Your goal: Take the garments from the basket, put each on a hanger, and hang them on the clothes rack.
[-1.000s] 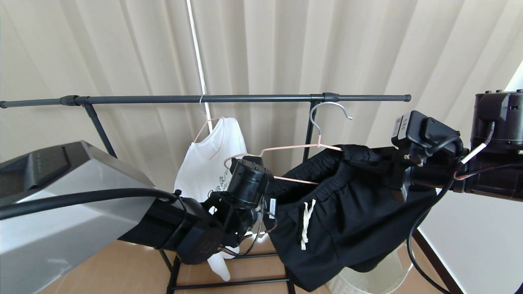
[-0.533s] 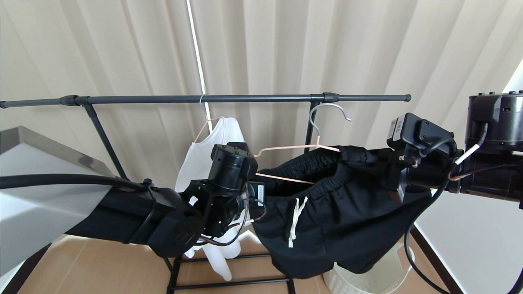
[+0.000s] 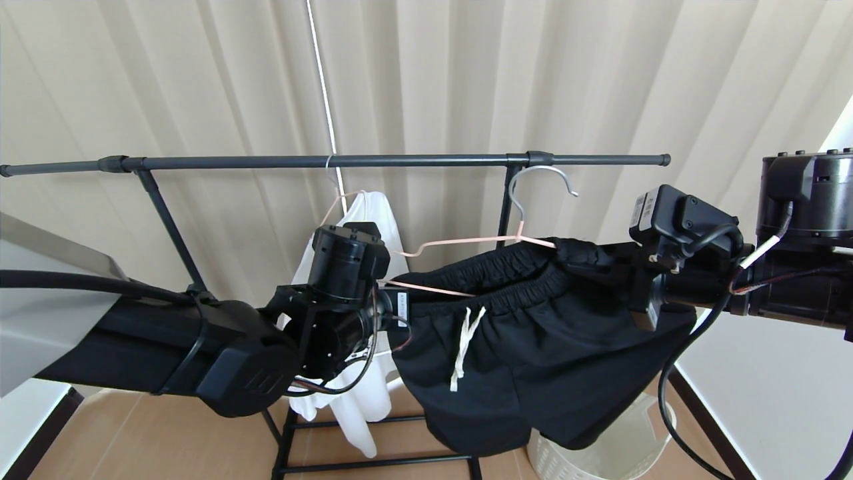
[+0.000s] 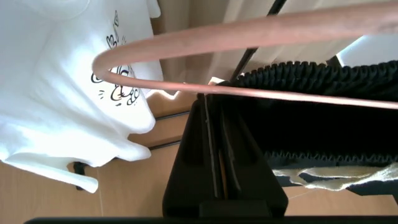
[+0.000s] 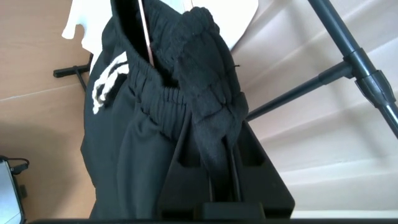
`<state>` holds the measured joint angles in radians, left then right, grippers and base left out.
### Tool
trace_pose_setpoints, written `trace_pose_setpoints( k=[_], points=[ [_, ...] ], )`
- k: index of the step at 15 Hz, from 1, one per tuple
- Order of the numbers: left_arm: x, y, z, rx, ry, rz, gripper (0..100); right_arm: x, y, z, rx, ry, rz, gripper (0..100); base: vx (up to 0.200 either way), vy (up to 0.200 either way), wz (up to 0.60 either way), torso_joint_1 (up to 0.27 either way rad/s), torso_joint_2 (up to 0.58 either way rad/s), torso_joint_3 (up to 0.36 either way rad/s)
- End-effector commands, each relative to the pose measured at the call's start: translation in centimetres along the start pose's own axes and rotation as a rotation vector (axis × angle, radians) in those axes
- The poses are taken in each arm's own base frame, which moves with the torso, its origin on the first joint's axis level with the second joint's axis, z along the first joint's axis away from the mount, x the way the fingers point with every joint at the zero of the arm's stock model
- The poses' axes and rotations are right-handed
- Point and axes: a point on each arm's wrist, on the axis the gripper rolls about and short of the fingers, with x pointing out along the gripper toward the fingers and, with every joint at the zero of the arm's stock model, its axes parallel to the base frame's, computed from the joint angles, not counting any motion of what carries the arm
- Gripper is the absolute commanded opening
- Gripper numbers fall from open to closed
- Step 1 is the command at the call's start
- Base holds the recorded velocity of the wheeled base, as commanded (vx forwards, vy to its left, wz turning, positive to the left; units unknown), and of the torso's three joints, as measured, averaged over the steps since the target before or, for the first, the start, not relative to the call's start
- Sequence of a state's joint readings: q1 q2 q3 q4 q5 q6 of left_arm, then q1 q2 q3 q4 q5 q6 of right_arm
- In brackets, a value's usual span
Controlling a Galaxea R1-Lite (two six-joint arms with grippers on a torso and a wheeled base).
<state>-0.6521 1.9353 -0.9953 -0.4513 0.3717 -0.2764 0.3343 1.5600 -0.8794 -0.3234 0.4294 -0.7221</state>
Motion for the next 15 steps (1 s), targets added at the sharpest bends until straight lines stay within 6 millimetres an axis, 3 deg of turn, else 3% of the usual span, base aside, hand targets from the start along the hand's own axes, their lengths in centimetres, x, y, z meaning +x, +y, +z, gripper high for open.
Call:
trace_pose_setpoints(
  k=[1,15],
  points=[
    [-0.3,0.4,0.0,-0.004,0.000,0.008,0,0.0,0.0,0.0,0.000,0.000,0.000,0,0.000,0.000,0.00,0.000,0.00,0.000],
    [-1.8,4.5,0.5,-0.045,-0.016,0.116,0,-0.1,0.2,-0.2,0.001,0.009,0.002,0,0.000,0.000,0.00,0.000,0.00,0.000]
  ],
)
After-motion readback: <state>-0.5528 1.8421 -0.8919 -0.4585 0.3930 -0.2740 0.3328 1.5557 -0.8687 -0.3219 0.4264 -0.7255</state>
